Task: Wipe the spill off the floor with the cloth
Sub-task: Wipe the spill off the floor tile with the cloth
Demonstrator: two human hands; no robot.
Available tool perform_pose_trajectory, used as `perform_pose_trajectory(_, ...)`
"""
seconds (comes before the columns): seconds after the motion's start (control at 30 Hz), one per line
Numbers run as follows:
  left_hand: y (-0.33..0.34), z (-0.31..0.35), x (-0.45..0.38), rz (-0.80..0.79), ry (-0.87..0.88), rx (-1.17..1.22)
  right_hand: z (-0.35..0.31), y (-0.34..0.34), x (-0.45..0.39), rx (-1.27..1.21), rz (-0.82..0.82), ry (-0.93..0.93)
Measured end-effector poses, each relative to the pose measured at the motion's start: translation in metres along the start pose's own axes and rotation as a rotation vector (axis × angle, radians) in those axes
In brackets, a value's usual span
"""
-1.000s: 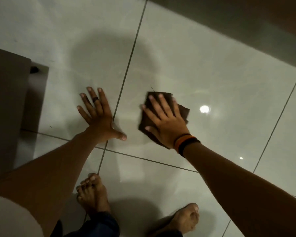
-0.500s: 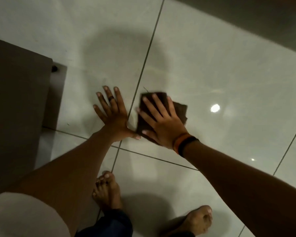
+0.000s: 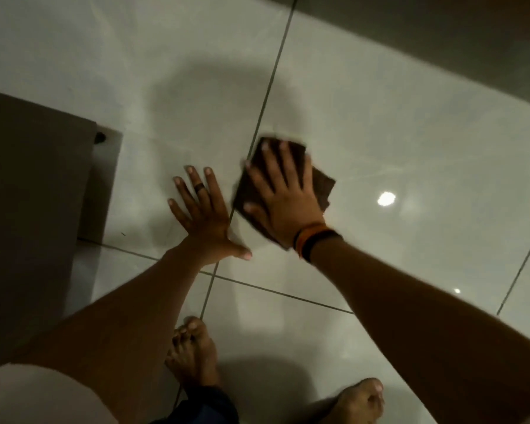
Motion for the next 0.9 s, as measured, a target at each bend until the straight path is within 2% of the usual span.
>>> perform_pose_trajectory(0.03,-0.001,0.001,0.0,-0.007,-0.003,0.005,0.001,0.011,0.034,0.006,-0.025,-0.059)
perform_pose_trajectory(0.1,-0.002,0.0,0.001,-0.03,-0.003,0.005,0.021,0.031,0.096,-0.015,-0.092,0.047)
perform_pose_trajectory(0.17,-0.003,-0.002,0.002,-0.056,0.002,0.005,0.048,0.043,0.12,-0.062,-0.161,0.321)
perform_pose_trajectory(0.27,-0.003,-0.002,0.0,-0.049,0.004,0.007,0.065,0.034,0.072,-0.213,-0.187,0.819)
perform_pose_trajectory(0.33,-0.001,-0.003,-0.001,-0.039,0.007,-0.001,0.057,0.016,0.02,-0.295,-0.136,0.97)
perform_pose_trajectory(0.37,0.001,-0.004,-0.001,-0.036,0.01,-0.01,0.048,0.01,-0.002,-0.279,-0.109,0.922)
perform_pose_trajectory(0.4,0.001,-0.004,-0.001,-0.028,0.013,-0.012,0.034,0.005,-0.018,-0.235,-0.085,0.79)
perform_pose_trajectory(0.53,0.001,-0.001,0.002,0.021,0.004,-0.017,-0.026,0.004,-0.004,-0.028,-0.026,0.107)
perform_pose_trajectory(0.6,0.001,0.001,0.005,0.012,0.01,-0.006,-0.027,0.015,0.037,-0.033,-0.066,0.003)
perform_pose_trajectory(0.63,0.001,0.002,0.005,-0.001,0.014,-0.003,-0.021,0.024,0.062,-0.059,-0.083,0.042)
perform_pose_trajectory(0.7,-0.001,0.001,0.005,-0.031,0.011,-0.004,0.002,0.041,0.11,-0.111,-0.122,0.278)
perform_pose_trajectory(0.77,0.0,-0.002,0.005,-0.043,0.012,-0.015,0.036,0.052,0.132,-0.157,-0.173,0.613)
perform_pose_trajectory(0.83,0.0,-0.001,0.004,-0.031,0.017,-0.016,0.071,0.051,0.113,-0.263,-0.188,0.909)
perform_pose_trajectory(0.9,0.001,-0.001,0.002,-0.011,0.014,-0.015,0.103,0.035,0.064,-0.375,-0.147,1.122)
Point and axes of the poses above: each hand's wrist, its own x-axis away from the middle knuckle, its own y-axis out of the palm, z = x × y, the point moved 3 cm from there along -x, towards the middle knuckle, and after that the axes turned 14 degrees about x, right-handed, at the moved point
